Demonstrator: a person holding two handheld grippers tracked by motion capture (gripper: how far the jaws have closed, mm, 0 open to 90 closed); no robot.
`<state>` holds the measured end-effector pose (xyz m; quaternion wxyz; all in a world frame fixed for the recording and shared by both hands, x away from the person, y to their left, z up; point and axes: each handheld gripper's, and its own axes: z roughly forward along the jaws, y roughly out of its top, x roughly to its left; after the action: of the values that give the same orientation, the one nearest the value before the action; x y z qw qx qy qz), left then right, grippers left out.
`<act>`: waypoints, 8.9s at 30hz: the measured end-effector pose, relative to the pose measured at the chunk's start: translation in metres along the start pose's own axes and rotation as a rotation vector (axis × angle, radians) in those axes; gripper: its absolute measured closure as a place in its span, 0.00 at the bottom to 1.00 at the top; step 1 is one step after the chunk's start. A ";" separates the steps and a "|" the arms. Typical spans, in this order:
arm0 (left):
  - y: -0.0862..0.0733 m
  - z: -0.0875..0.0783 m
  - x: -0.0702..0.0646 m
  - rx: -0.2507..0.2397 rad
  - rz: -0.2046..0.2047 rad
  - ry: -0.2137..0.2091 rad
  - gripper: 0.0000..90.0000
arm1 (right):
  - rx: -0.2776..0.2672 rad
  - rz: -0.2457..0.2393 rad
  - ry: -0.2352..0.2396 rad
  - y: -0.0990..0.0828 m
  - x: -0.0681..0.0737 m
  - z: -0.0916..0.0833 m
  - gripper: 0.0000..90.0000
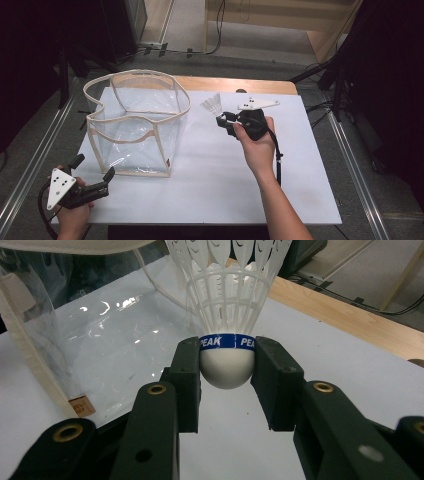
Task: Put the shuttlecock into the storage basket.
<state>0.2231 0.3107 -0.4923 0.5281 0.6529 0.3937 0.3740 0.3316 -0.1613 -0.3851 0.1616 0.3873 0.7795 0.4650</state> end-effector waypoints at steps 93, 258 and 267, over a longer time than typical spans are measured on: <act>0.000 0.000 0.001 -0.007 -0.015 0.000 0.00 | -0.068 -0.109 0.046 0.068 0.037 0.016 0.70; 0.000 0.000 0.000 0.001 -0.007 0.005 0.00 | -0.068 0.058 -0.184 -0.156 -0.059 -0.082 0.00; 0.000 0.000 0.000 0.002 -0.006 0.006 0.00 | -0.075 0.068 -0.198 -0.168 -0.063 -0.092 0.00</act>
<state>0.2230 0.3106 -0.4921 0.5275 0.6508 0.3978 0.3741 0.2403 -0.3091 -0.4869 0.2361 0.4513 0.7281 0.4587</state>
